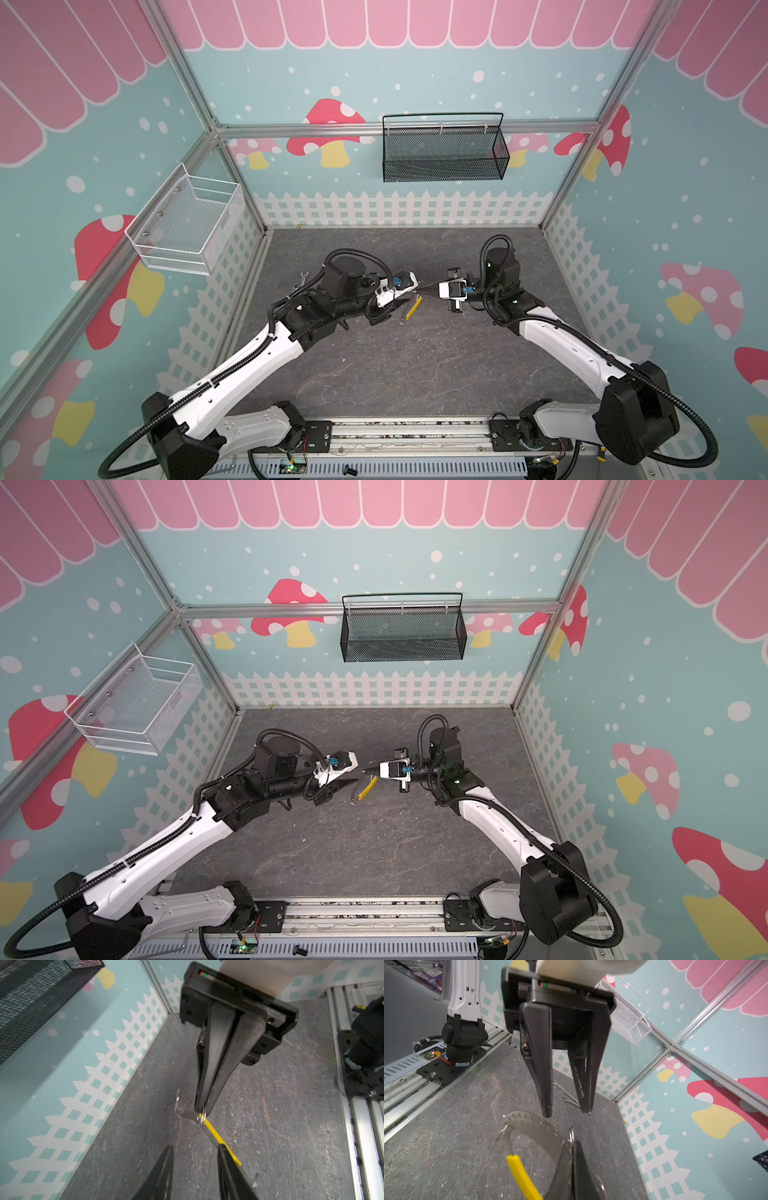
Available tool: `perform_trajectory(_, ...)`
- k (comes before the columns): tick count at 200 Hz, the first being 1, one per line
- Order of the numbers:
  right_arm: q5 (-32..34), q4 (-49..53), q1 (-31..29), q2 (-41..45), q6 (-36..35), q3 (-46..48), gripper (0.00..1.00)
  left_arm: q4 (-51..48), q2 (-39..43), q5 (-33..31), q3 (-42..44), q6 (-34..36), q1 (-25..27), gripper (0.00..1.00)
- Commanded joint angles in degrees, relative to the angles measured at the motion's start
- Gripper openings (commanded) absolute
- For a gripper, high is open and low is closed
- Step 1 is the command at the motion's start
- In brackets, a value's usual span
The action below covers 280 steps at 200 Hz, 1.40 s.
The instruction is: Put the keys on the keyring
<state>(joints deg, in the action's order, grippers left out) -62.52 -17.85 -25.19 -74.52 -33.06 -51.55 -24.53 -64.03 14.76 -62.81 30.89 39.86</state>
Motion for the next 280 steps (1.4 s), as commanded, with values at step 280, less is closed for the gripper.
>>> perform_trajectory(280,-9.78,-28.43,-0.34,-5.54,23.54,2.31,0.00,18.83,1.52,12.95,7.01,-1.26,-0.31,0.01)
